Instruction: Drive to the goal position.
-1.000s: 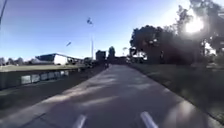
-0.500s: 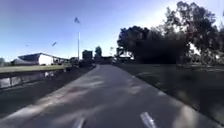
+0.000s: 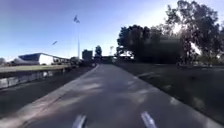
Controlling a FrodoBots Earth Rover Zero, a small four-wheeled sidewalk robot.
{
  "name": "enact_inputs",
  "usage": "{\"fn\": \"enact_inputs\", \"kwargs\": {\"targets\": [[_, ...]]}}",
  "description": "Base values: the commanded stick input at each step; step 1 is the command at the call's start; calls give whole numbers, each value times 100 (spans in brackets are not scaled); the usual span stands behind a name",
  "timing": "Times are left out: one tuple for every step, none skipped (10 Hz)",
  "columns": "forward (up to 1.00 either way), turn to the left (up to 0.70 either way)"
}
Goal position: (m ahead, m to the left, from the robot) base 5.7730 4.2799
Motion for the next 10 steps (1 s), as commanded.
{"fn": "enact_inputs", "kwargs": {"targets": [[98,0],[98,0],[98,0],[98,0],[98,0],[98,0],[98,0],[98,0],[98,0],[98,0]]}}
